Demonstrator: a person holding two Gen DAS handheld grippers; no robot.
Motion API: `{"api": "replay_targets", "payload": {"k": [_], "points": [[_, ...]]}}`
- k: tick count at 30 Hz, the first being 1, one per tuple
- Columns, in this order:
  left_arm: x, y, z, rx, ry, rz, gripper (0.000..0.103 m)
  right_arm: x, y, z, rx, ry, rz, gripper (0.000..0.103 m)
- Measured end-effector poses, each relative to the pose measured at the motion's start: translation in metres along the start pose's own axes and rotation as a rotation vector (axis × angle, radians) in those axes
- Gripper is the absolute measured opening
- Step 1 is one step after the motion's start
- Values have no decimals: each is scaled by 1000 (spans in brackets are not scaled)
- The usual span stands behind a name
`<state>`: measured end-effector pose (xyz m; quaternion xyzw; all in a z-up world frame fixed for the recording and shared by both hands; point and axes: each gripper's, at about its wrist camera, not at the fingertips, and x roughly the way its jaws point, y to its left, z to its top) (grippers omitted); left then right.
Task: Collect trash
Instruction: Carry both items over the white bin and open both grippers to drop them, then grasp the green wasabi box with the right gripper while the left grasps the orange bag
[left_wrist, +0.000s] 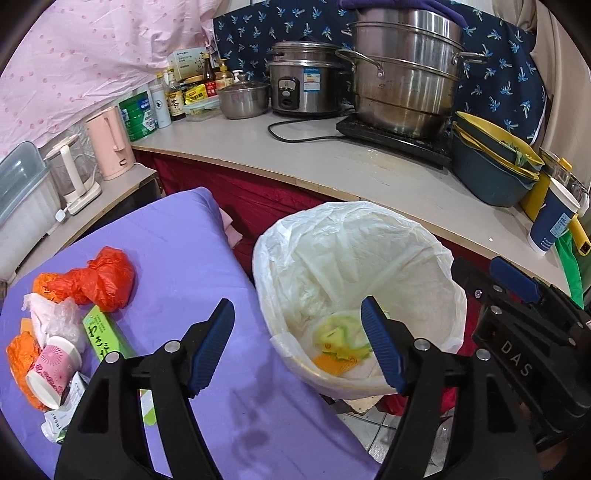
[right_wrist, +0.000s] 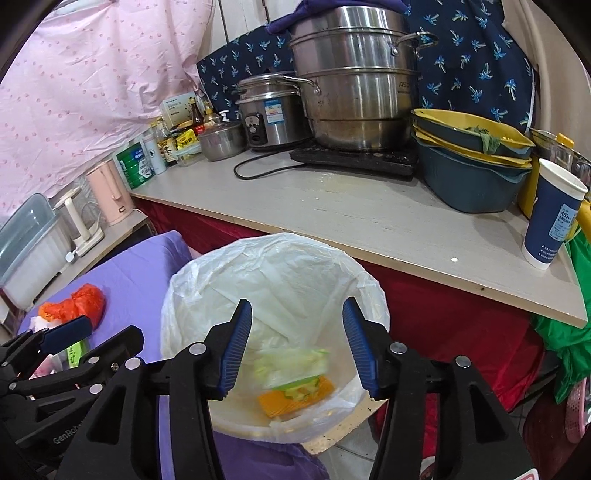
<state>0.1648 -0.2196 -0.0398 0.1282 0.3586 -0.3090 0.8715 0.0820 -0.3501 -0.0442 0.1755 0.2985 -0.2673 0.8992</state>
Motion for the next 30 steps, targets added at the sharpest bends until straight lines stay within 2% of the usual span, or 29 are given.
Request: {"api": "replay_targets", "payload": {"k": [14, 23, 30], "points": [[-52, 68, -21, -95, -55, 113, 68, -39, 71, -5, -99, -44, 94, 64], [-85, 136, -47, -185, -65, 225, 83, -52, 133, -18, -174, -36, 170, 69], [-104, 199, -77, -281, -35, 329, 87, -49, 181, -39, -230, 9, 238, 70]]}}
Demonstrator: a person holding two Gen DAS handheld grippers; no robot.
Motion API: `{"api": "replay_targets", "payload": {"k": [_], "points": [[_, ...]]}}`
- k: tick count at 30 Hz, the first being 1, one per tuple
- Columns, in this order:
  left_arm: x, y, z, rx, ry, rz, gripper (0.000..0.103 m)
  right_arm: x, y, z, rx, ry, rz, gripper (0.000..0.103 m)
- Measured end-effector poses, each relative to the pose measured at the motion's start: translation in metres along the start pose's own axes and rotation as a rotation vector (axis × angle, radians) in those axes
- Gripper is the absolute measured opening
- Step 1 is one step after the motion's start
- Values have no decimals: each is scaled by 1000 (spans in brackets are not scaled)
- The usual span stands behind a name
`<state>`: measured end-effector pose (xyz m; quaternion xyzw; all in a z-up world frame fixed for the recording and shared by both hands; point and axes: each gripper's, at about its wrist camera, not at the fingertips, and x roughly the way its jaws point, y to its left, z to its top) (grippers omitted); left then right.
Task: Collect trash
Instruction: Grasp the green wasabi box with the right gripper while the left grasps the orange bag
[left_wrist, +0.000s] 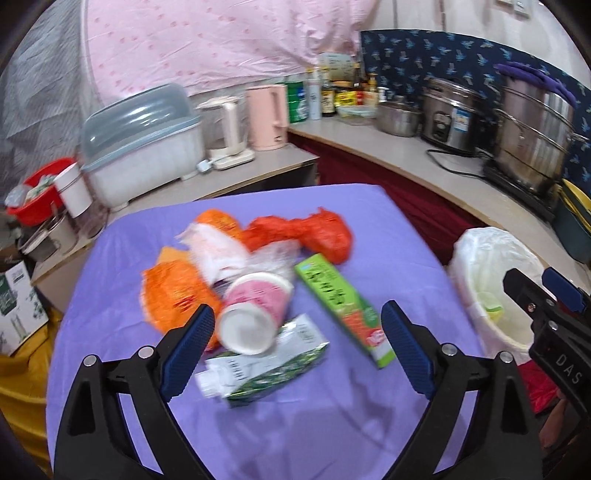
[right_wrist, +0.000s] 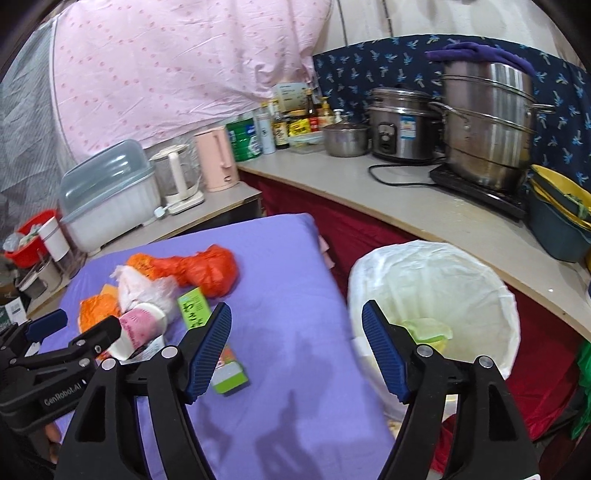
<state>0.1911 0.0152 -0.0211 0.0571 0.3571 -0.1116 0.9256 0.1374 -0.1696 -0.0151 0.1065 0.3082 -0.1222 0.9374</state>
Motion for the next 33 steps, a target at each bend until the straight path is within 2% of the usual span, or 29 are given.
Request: {"api": "replay_targets", "payload": {"k": [6, 15, 21, 33], "points": [[11, 54, -9, -83, 38, 67, 88, 24, 30, -15, -29, 59, 33, 71], [41, 116, -23, -190, 110, 114, 88, 70, 54, -32, -69, 153, 54, 71], [61, 134, -28, -240, 150, 111, 88, 98, 64, -40, -95, 196, 60, 71], [104, 143, -35, -288, 226, 97, 88, 136, 75, -51, -105, 253, 75, 71]]}}
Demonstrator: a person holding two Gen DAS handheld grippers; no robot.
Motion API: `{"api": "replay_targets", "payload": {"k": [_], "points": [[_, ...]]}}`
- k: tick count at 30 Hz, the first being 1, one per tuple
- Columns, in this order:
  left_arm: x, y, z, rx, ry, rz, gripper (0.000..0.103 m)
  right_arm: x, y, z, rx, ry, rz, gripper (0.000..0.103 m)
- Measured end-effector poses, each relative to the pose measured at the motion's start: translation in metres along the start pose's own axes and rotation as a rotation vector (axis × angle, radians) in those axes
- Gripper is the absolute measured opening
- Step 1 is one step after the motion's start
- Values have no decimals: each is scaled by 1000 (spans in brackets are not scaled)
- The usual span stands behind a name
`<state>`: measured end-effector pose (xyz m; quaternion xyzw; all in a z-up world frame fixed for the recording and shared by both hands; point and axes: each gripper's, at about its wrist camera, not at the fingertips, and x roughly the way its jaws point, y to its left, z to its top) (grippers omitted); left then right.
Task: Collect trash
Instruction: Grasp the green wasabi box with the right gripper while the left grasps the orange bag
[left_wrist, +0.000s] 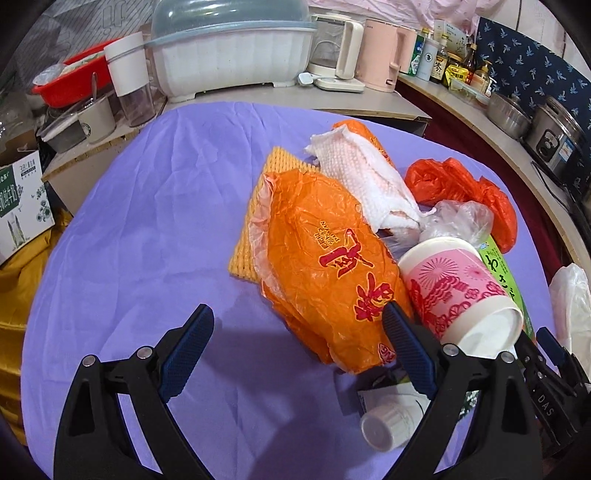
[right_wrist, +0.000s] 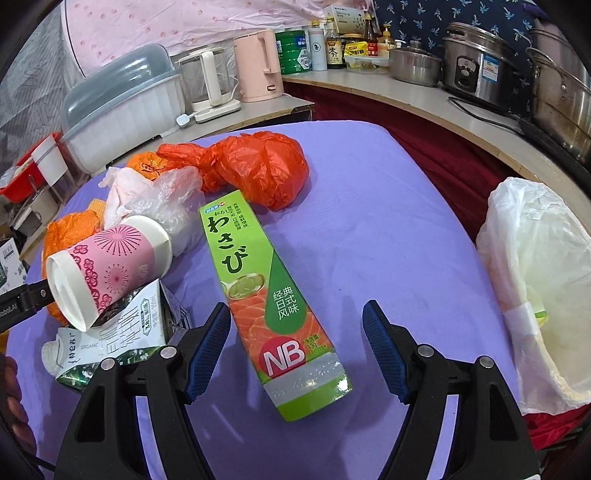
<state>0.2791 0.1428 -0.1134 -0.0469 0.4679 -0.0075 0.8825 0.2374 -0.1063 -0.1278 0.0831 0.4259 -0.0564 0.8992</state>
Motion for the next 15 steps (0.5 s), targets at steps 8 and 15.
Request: {"api": "replay_targets", "payload": {"k": [8, 15], "points": [[7, -3, 1, -3, 21, -41, 71, 9, 6, 2, -7, 9, 11, 69], [-6, -7, -1, 4, 21, -86, 27, 1, 8, -2, -16, 5, 35, 47]]}}
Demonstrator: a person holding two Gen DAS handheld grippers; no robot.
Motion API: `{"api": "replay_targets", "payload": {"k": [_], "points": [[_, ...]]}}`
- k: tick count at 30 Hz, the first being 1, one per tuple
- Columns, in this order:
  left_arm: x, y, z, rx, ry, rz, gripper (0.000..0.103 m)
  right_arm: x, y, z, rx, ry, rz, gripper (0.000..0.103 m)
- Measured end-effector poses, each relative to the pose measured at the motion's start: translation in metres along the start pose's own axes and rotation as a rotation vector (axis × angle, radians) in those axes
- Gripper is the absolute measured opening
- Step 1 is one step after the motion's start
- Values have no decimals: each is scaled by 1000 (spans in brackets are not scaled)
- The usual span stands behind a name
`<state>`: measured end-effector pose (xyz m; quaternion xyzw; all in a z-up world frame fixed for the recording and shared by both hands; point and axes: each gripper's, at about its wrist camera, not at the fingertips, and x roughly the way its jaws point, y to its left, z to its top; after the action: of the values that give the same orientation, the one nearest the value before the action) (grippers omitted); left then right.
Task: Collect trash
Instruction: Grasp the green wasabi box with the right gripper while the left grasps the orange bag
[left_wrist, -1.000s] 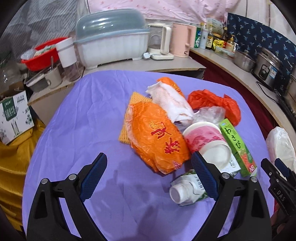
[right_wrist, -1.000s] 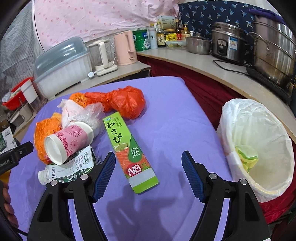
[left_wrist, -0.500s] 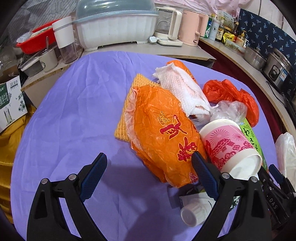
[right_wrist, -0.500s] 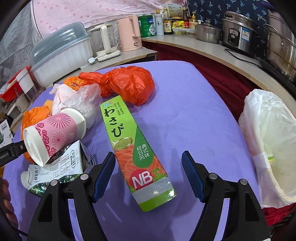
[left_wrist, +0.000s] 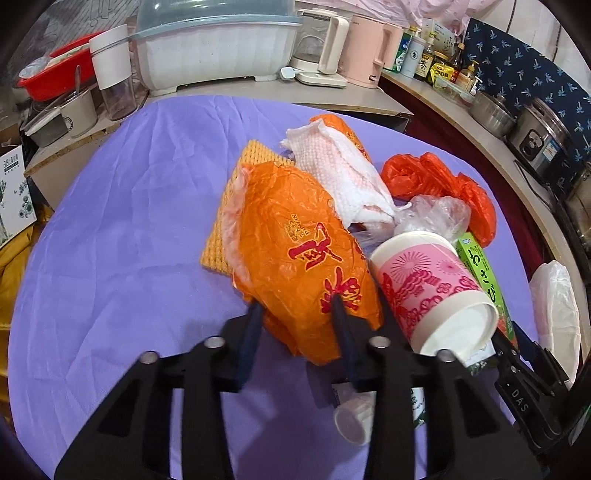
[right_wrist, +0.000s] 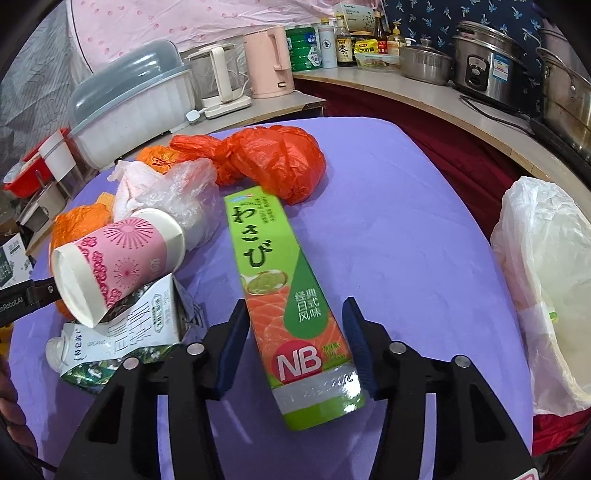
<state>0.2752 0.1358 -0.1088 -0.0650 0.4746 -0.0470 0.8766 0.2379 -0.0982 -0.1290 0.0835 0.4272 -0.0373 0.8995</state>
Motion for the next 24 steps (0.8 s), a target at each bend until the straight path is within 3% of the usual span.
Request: {"api": "replay_targets", "payload": {"k": [2, 10, 24], "points": [[-5, 0, -1, -2, -2, -9, 19, -6, 1, -2, -8, -6, 6, 41], [-39, -6, -6, 16, -62, -11, 9, -44, 3, -5, -11, -61, 33, 38], [-116, -39, -7, 65, -195, -54, 7, -121, -24, 3, 27, -205, 32, 38]]}}
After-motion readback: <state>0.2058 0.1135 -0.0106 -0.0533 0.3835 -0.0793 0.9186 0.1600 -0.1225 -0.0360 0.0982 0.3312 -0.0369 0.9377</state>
